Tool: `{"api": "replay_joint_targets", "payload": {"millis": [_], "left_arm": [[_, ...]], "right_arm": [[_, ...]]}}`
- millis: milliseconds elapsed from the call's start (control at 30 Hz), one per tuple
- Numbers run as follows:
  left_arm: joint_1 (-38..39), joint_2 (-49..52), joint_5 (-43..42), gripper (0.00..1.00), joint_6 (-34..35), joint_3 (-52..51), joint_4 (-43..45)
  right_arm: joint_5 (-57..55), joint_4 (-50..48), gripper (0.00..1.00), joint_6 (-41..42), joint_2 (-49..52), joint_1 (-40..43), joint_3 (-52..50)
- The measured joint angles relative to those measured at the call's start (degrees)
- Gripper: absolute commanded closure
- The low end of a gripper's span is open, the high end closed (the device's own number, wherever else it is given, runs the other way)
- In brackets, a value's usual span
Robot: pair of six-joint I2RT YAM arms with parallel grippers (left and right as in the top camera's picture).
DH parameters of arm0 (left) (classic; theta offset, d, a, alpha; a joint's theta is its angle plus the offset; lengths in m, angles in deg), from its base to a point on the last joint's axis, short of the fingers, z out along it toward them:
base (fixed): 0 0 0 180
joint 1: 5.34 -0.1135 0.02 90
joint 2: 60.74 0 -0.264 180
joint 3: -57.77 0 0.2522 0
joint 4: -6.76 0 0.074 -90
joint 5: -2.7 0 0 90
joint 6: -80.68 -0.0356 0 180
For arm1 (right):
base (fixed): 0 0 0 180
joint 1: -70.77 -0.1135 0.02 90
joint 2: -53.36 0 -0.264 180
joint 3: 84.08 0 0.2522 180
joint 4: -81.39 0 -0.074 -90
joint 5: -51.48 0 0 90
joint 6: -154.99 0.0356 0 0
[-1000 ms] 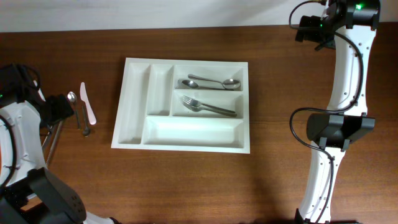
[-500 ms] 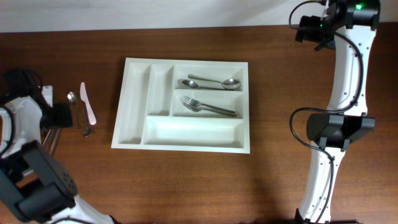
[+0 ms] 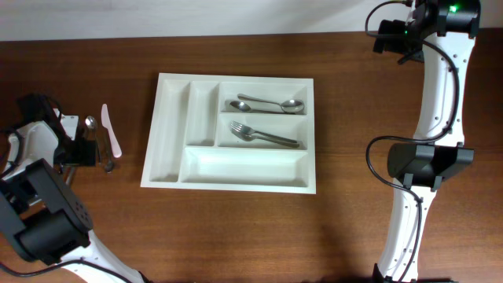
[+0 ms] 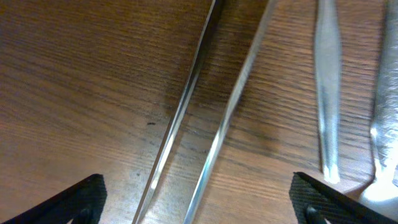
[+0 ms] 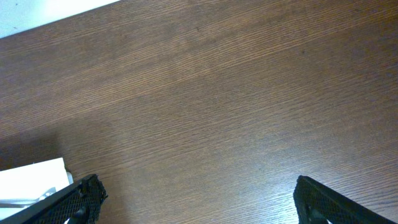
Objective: Pack container
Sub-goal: 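Close the left gripper on the tongs and lift them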
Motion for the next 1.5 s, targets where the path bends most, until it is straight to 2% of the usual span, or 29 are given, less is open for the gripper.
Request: {"api": "replay_joint_targets", "payload": {"millis": [67, 100, 200, 333, 500, 533, 567, 667, 733, 833, 933, 1233, 1500], "left_arm": [[-0.2, 0.6, 0.0, 0.11, -0.2, 0.0, 0.3], [-0.2, 0.7, -0.3, 0.16, -0.2, 0.0, 0.4], [-0.2, 1.1, -2.0, 0.19, -0.4, 0.0, 0.6], [-0.2, 2.8, -6.1, 0.29, -0.5, 0.4, 0.2], [-0.5, 3.9, -9.8, 0.33, -0.2, 1.6, -1.6], [-0.5, 4.1, -10.2, 0.37, -0.2, 1.7, -1.9], [-0.5, 4.2, -10.7, 0.45, -0.1, 1.9, -2.3], [-0.5, 4.4, -12.0, 0.75, 0.2, 2.1, -3.5], [-0.4, 4.5, -12.7, 0.82, 0.2, 2.1, -3.9], [-0.3, 4.5, -12.9, 0.84, 0.0, 2.1, -3.9], [-0.3, 4.5, -12.9, 0.98, 0.3, 2.1, -3.9], [-0.3, 4.9, -13.2, 0.98, 0.9, 3.3, -4.8], [-0.3, 8.9, -12.5, 0.98, 3.5, 15.1, -13.7]], "right_arm": [[0.0, 0.0, 0.01, 0.0, 0.0, 0.0, 0.0], [0.0, 0.0, 0.01, 0.0, 0.0, 0.0, 0.0], [0.0, 0.0, 0.01, 0.0, 0.0, 0.0, 0.0], [0.0, 0.0, 0.01, 0.0, 0.0, 0.0, 0.0], [0.0, 0.0, 0.01, 0.0, 0.0, 0.0, 0.0], [0.0, 0.0, 0.01, 0.0, 0.0, 0.0, 0.0], [0.0, 0.0, 0.01, 0.0, 0.0, 0.0, 0.0], [0.0, 0.0, 0.01, 0.0, 0.0, 0.0, 0.0], [0.0, 0.0, 0.01, 0.0, 0.0, 0.0, 0.0], [0.0, 0.0, 0.01, 0.0, 0.0, 0.0, 0.0], [0.0, 0.0, 0.01, 0.0, 0.0, 0.0, 0.0], [0.0, 0.0, 0.01, 0.0, 0.0, 0.0, 0.0], [0.0, 0.0, 0.01, 0.0, 0.0, 0.0, 0.0]]}}
